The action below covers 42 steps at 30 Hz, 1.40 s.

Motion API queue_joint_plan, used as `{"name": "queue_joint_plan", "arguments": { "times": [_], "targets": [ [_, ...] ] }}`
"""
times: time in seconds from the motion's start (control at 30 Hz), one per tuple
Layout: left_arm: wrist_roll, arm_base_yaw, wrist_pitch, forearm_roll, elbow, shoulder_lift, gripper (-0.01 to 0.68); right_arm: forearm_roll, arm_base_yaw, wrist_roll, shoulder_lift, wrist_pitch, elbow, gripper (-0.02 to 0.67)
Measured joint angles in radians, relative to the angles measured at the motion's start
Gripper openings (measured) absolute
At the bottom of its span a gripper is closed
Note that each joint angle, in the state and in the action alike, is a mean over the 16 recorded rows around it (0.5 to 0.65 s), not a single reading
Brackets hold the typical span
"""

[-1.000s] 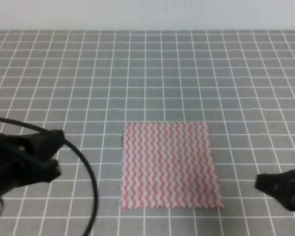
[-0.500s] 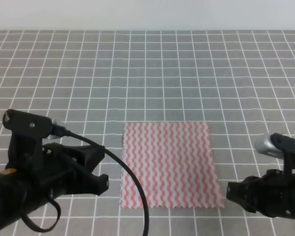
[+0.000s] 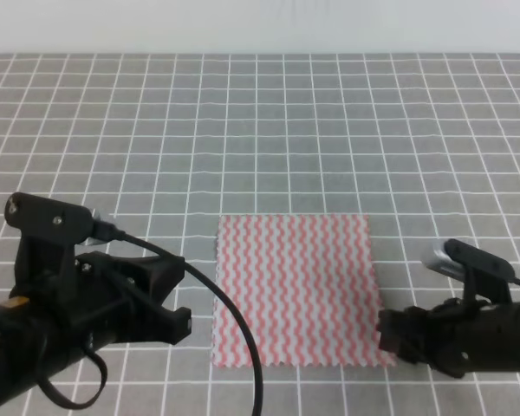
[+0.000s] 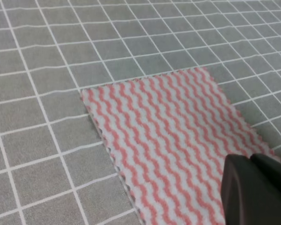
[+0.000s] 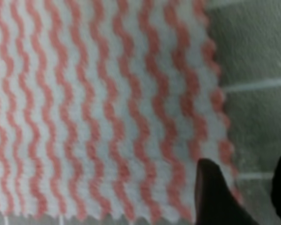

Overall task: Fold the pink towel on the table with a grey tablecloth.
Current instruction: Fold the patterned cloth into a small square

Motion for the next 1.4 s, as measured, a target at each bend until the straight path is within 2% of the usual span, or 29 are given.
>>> {"name": "queue_joint_plan", "arguments": {
  "times": [0.33,0.87,1.4],
  "targets": [
    [0.001,0.0,0.006,-0.001,0.0,0.002,-0.003,-0.009,-0.001,-0.018,0.069,0.051,-0.049,0.269],
    [0.004,0.0,0.023,0.0,0.0,-0.001,-0.003,-0.088,-0.066,-0.019,-0.017,0.175,-0.058,0.251],
    [0.01,0.0,0.027,0.0,0.0,-0.001,-0.003,-0.068,-0.083,-0.026,0.03,0.205,-0.057,0.25]
  ]
}}
